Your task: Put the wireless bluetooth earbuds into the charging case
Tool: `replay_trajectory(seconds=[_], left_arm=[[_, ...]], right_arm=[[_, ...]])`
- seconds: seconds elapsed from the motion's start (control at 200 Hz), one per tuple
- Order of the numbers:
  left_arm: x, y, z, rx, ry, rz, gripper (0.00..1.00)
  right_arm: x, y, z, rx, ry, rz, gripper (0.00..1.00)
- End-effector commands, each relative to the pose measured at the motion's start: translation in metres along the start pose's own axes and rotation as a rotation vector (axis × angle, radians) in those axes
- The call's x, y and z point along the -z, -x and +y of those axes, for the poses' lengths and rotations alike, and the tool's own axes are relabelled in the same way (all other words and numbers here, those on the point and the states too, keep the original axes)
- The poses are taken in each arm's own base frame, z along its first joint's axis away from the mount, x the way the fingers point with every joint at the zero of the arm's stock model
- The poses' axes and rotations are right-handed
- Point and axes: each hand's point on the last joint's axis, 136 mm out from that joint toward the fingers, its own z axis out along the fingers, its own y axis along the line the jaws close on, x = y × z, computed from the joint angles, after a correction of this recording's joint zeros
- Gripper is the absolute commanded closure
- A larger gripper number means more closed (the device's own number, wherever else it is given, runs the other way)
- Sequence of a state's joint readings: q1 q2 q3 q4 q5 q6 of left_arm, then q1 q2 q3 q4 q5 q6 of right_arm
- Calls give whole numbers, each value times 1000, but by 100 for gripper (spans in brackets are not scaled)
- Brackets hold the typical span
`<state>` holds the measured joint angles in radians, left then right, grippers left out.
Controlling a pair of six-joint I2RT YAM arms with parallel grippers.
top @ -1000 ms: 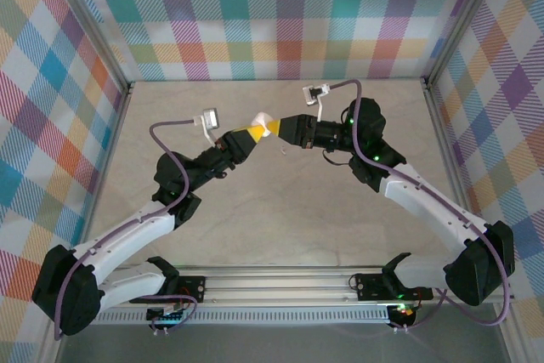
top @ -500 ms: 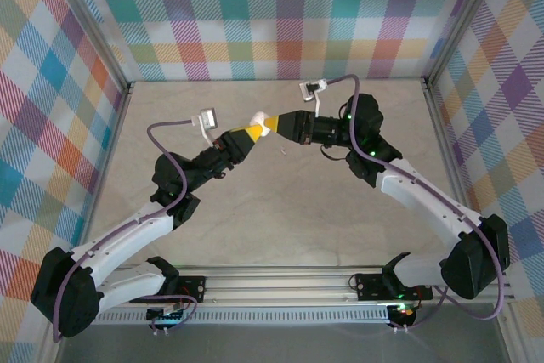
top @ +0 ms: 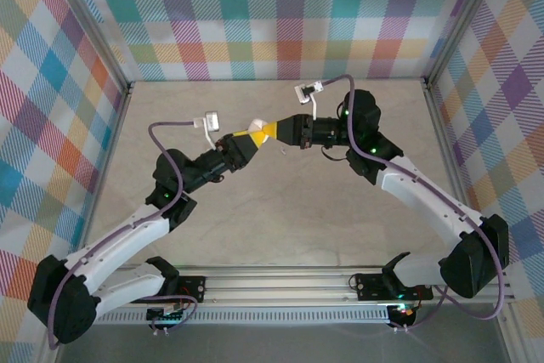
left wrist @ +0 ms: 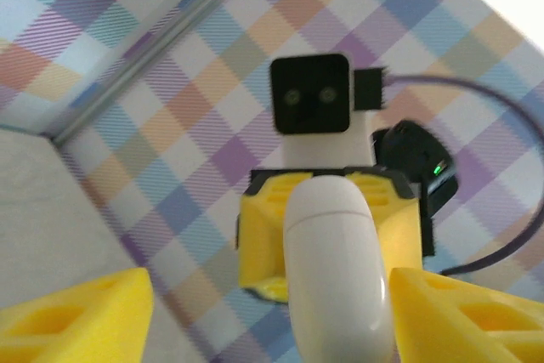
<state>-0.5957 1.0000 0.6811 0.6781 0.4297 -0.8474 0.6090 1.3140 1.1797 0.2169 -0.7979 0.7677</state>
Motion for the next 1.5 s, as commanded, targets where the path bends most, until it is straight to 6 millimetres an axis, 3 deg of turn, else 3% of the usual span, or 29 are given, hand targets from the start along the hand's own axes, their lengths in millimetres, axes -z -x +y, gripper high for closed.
replay_trajectory(seconds=[0.0, 0.105, 0.25, 0.455, 0.575, 0.79, 0.975, 1.325, 1.495], left_arm=[[17, 5, -6, -88, 66, 40, 24], [33, 1, -8, -147, 84, 102, 23], [39, -23, -19, -268, 12, 266, 24], [45, -28, -40, -470, -113, 277, 24], [44, -31, -29, -526, -45, 328, 23], [32, -36, -28, -463, -96, 378, 26], [20, -43, -29, -395, -161, 401, 36], [14, -57, -12, -364, -151, 435, 40], [14, -59, -9, -360, -148, 437, 50]], right_arm=[[9, -1, 23, 167, 14, 73, 92], [16, -5, 26, 228, -4, 135, 92], [20, -15, 34, 311, 51, 224, 92], [22, -27, 28, 419, 57, 277, 90], [23, -34, 20, 463, 40, 284, 90], [21, -46, 5, 599, -6, 299, 90], [18, -51, -1, 627, -15, 295, 90], [13, -47, 1, 616, 20, 279, 90], [13, -45, 6, 613, 38, 276, 90]])
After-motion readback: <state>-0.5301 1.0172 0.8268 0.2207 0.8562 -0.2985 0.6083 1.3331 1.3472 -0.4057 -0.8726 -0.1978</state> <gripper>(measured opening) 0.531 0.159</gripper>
